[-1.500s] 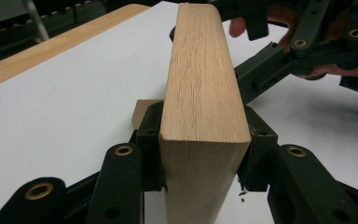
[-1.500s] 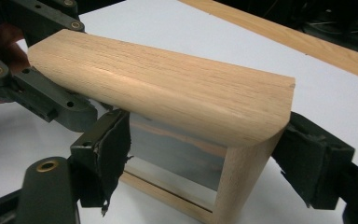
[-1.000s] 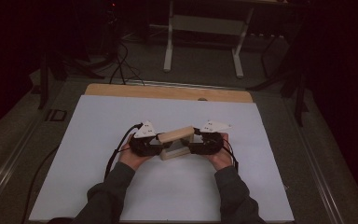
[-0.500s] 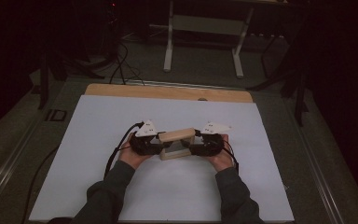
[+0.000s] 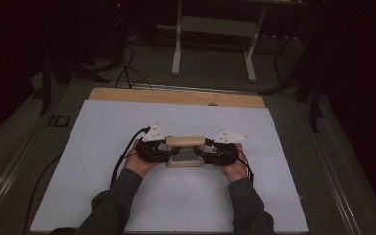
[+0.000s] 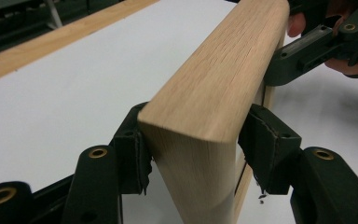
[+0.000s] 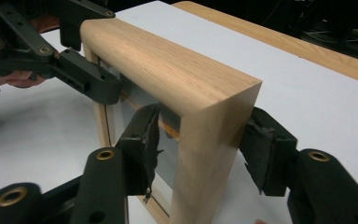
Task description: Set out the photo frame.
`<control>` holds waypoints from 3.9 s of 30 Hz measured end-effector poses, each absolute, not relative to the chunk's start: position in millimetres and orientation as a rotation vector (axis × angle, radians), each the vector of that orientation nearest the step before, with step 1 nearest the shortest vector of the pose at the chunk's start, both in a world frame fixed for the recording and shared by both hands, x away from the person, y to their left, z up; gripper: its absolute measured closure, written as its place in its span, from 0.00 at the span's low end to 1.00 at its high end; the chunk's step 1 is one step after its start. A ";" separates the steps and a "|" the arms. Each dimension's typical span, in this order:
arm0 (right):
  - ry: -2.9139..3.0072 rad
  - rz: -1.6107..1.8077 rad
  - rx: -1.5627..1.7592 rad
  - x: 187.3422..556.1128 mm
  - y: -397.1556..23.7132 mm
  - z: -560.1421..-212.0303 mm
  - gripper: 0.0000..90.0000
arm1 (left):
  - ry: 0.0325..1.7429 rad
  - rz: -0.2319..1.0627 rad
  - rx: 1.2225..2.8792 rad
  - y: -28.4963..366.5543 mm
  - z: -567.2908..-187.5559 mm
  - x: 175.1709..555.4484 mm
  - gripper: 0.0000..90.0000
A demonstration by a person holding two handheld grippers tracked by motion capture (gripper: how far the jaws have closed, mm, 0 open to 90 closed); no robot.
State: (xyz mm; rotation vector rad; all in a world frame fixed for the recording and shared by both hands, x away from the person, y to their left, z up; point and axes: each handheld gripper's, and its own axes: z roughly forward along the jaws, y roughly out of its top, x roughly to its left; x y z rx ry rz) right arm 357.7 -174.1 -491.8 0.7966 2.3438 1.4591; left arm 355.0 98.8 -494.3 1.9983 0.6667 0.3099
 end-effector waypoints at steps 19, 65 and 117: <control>2.355 1.487 0.815 354.6 -173.3 -494.0 0.60 | 0.721 0.278 1.977 111.6 -493.4 351.4 0.57; 2.365 1.519 0.907 355.1 -165.6 -492.4 0.58 | 0.830 0.221 1.923 117.7 -493.3 345.8 0.56; 2.349 1.477 0.958 362.8 -157.6 -494.3 0.58 | 0.888 0.216 1.872 118.8 -500.5 354.8 0.52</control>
